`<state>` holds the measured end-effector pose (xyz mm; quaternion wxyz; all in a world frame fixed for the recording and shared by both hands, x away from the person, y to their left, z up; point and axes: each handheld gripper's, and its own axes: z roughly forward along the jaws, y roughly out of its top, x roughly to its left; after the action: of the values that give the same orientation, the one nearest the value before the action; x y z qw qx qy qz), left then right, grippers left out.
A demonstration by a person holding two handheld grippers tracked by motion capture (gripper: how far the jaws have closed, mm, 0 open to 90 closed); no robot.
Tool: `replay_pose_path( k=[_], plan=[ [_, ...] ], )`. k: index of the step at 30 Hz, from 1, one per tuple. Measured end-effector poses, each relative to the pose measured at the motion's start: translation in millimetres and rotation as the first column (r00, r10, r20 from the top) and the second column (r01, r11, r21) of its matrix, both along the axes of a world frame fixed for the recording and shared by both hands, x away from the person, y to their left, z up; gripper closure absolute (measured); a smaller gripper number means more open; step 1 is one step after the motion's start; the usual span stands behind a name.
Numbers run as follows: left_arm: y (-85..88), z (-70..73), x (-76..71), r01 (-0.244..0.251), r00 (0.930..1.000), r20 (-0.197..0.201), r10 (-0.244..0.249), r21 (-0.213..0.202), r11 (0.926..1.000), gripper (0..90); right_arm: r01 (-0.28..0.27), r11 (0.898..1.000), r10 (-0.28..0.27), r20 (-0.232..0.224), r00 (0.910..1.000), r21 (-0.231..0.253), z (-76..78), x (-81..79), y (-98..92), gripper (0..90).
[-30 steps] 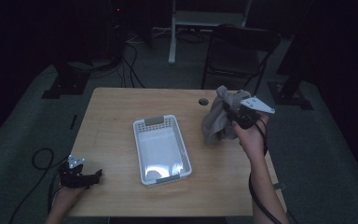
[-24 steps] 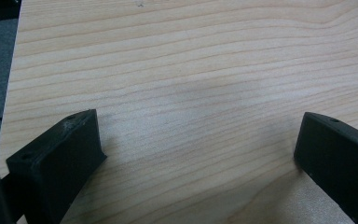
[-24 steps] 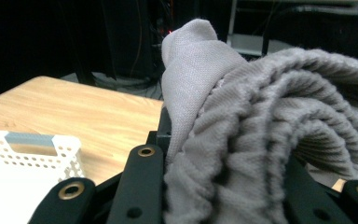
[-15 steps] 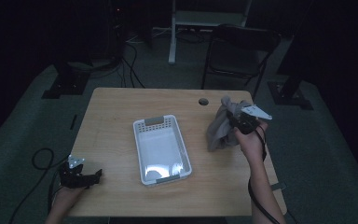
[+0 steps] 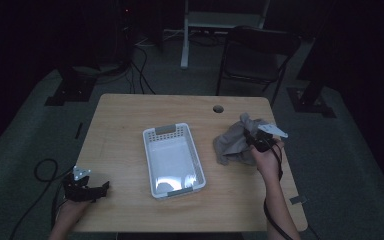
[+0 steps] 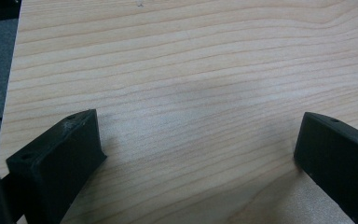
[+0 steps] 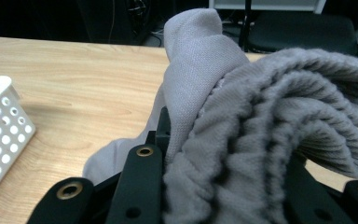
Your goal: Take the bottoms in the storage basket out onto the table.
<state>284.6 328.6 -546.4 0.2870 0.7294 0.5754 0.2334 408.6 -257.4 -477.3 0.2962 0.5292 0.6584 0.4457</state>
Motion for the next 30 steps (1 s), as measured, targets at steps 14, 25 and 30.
replay_pose_path(
  k=[14, 25, 30],
  plan=[
    [0.0, -0.1, 0.0, 0.000, 1.0000, 0.001, 0.000, -0.001, 1.0000, 1.4, 0.043, 0.999, -0.043, -0.081, 0.9958, 0.002, -40.7, -1.6, -15.7, 68.6],
    [0.0, -0.1, 0.0, 0.000, 1.0000, 0.001, 0.000, 0.000, 1.0000, 1.4, 0.053, 0.998, -0.049, -0.108, 0.9929, 0.043, -48.7, -1.8, -22.2, 50.7],
    [0.0, 0.0, 0.0, 0.000, 1.0000, 0.000, 0.000, 0.000, 1.0000, 1.3, 0.016, 0.998, -0.009, -0.114, 0.9934, 0.057, -45.5, -4.0, -21.1, 44.0]
  ],
)
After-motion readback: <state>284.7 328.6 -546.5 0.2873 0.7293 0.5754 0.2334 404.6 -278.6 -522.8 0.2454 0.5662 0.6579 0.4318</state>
